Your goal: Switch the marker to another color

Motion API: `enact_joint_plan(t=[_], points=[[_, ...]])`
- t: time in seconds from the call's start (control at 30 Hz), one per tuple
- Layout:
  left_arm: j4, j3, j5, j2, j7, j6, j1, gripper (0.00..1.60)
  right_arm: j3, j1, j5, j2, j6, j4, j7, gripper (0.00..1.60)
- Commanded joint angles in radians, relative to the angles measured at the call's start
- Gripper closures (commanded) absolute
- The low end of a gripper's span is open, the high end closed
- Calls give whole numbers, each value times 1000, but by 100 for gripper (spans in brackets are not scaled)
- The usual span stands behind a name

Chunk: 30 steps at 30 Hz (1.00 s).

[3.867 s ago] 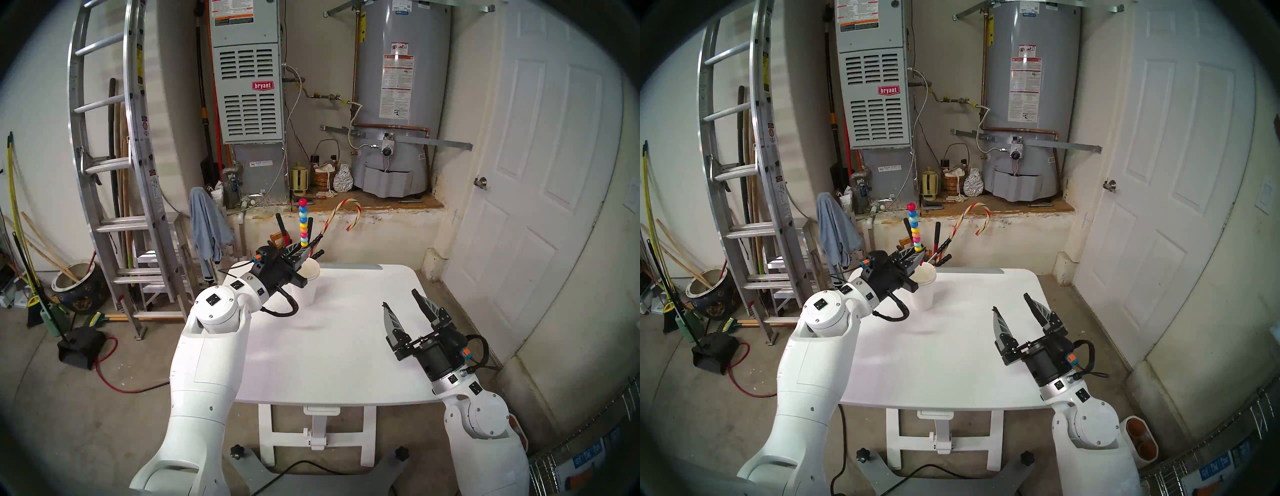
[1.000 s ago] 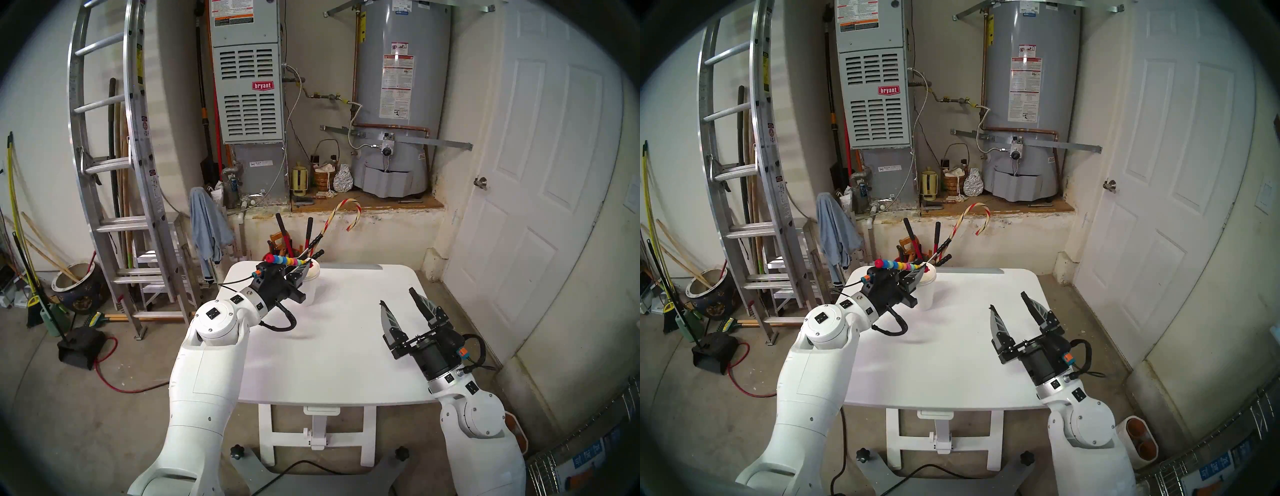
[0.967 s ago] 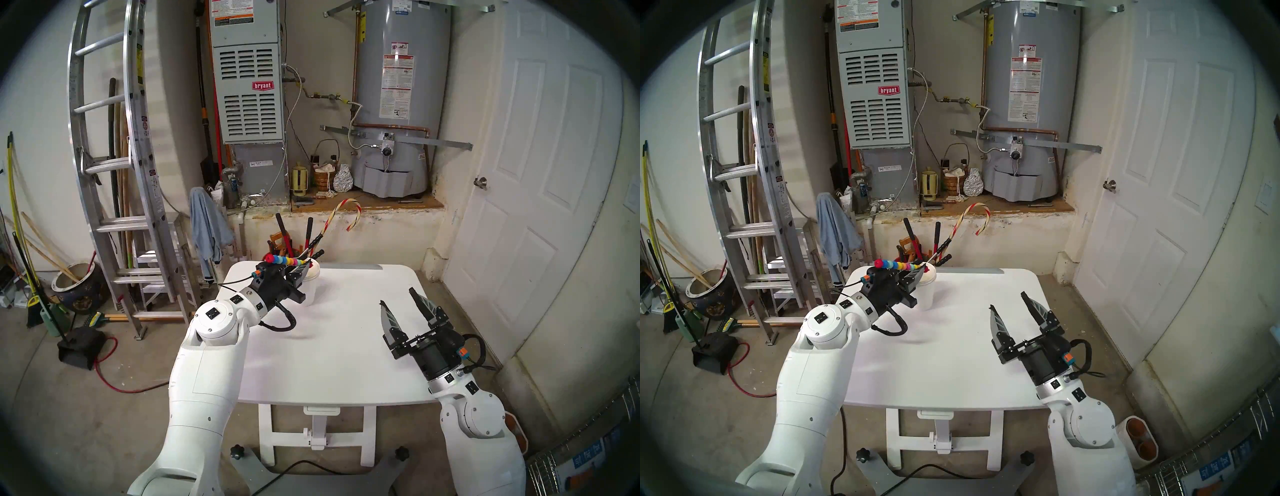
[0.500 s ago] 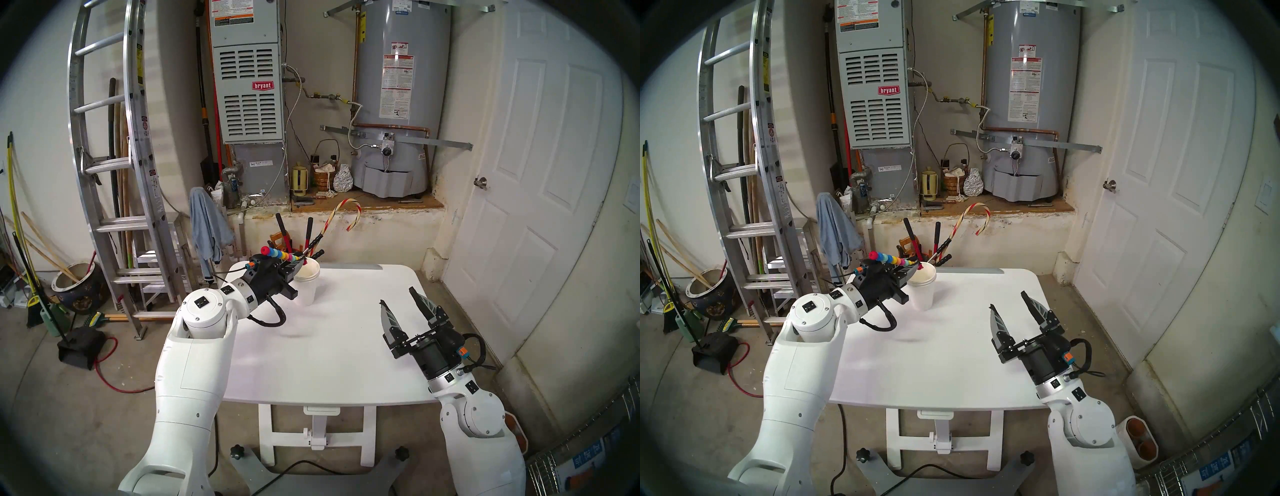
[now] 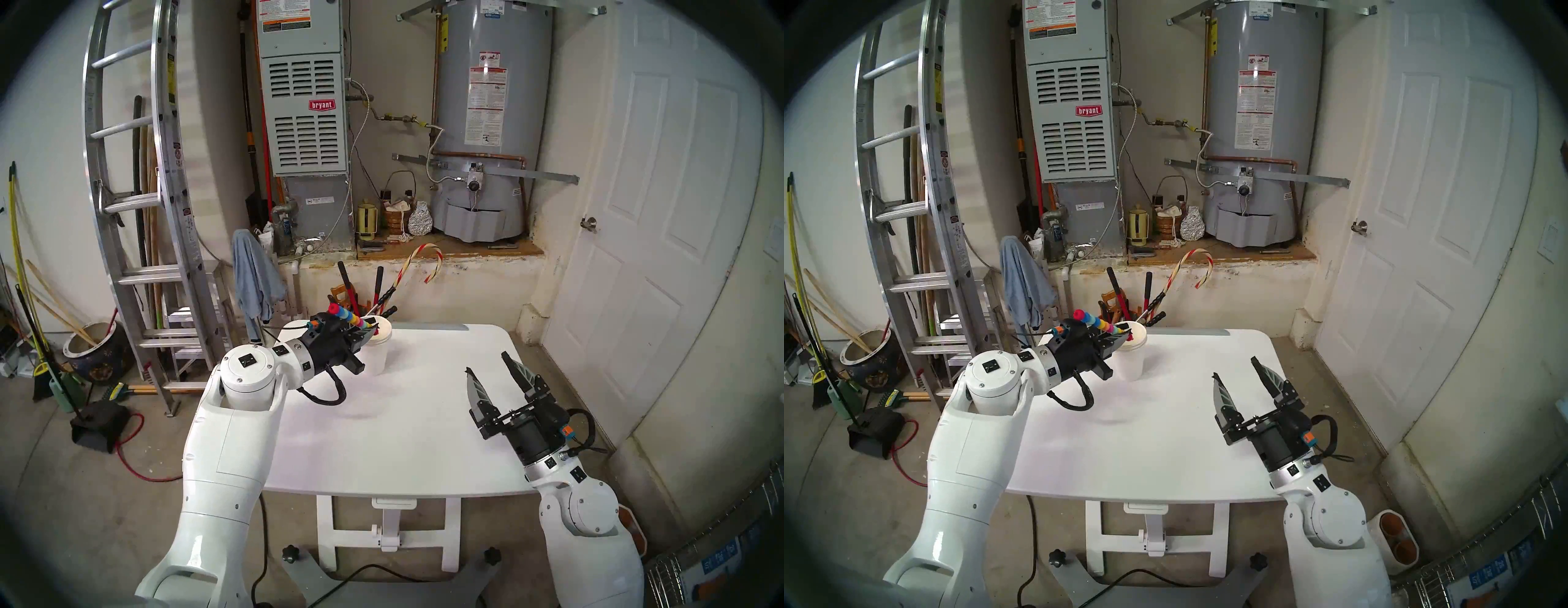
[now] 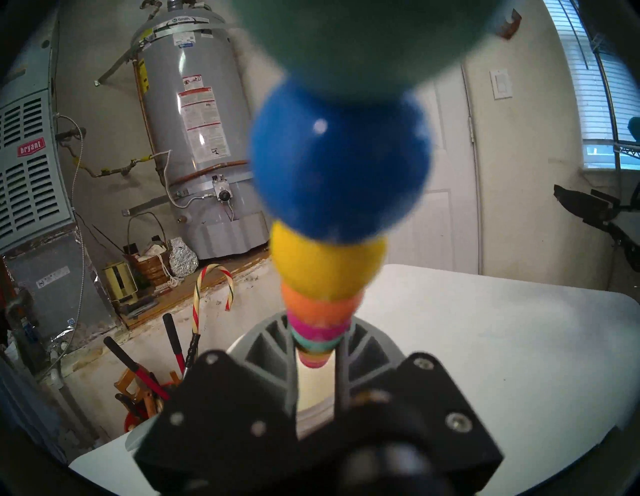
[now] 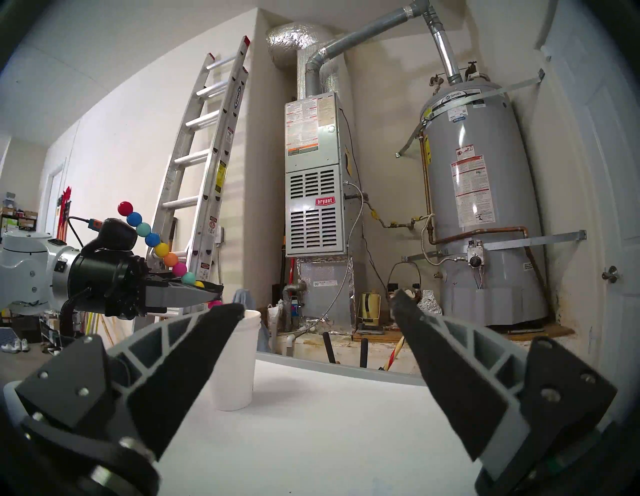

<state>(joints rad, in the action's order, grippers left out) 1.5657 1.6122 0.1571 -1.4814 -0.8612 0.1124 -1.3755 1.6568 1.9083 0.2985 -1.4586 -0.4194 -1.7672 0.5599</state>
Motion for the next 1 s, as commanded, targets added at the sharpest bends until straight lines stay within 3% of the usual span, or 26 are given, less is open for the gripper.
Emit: enact_joint_plan(t=[0.0,0.03,0.1,0.3,0.4,0.53,0.8,0.93,0.97], points=[[28,-1,7,10,-8,16,37,148,2,-12,4,-3,-8,-12,-1,0],[29,0,8,9,-9,20,39,152,2,-13,6,-2,-8,-10,0,0],[30,0,11,8,-10,26,42,139,3,-15,7,-2,-9,-7,1,0],[29,1,20,8,-18,40,49,80,3,-19,6,-2,-11,-1,1,0],[27,1,22,8,-21,40,51,89,4,-21,6,-2,-12,2,1,0],[21,1,20,8,-29,42,55,81,4,-22,7,-1,-14,4,1,0],[16,5,20,1,-26,33,55,85,5,-26,8,-1,-14,10,3,0],[14,11,14,-7,-18,16,52,80,5,-26,7,-2,-14,11,2,0],[14,14,9,-10,-19,15,52,71,5,-26,8,-2,-14,11,3,0]])
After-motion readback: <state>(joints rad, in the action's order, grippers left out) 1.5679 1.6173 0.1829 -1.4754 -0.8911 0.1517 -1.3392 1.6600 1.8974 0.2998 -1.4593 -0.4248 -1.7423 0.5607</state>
